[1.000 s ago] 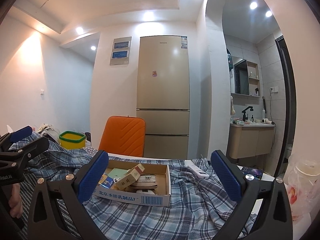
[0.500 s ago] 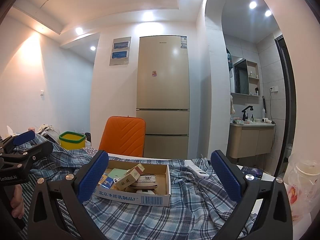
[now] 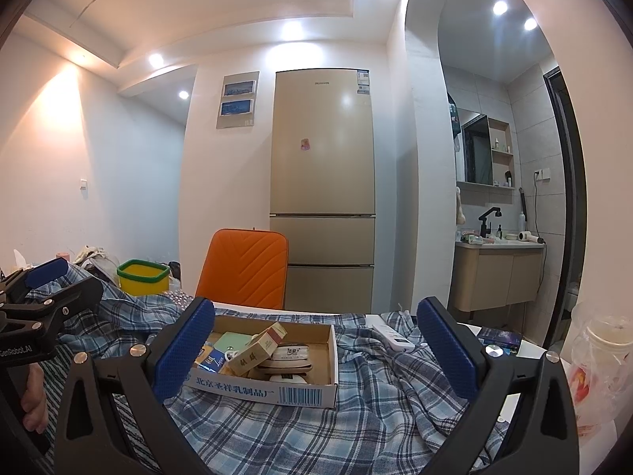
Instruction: Organize soft objects
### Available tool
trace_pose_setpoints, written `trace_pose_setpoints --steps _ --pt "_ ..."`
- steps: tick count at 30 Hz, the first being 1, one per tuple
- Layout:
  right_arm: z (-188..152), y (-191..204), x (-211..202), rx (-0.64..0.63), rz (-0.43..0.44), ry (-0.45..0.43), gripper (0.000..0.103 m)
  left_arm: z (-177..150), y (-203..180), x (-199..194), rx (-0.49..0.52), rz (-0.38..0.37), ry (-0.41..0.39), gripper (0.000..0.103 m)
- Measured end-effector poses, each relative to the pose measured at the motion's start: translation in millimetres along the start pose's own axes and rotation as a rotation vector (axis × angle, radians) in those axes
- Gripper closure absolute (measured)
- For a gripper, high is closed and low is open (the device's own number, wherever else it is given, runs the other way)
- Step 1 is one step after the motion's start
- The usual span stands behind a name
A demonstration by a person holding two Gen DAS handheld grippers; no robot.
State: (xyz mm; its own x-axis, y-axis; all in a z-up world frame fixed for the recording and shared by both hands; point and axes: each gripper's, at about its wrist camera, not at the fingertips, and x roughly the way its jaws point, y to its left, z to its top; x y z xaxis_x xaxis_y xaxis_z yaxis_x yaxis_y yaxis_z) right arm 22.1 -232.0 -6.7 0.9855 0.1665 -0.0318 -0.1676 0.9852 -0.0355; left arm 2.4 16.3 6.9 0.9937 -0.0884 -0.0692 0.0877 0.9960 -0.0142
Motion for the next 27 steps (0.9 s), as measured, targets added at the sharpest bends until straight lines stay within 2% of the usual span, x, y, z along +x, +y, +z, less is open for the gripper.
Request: trace_pose_setpoints --steps 27 --pt "-0.2 0.1 -0.3 0.000 -0.001 0.001 0.000 1.1 1.1 1.5 -0.006 0.019 -0.001 0.000"
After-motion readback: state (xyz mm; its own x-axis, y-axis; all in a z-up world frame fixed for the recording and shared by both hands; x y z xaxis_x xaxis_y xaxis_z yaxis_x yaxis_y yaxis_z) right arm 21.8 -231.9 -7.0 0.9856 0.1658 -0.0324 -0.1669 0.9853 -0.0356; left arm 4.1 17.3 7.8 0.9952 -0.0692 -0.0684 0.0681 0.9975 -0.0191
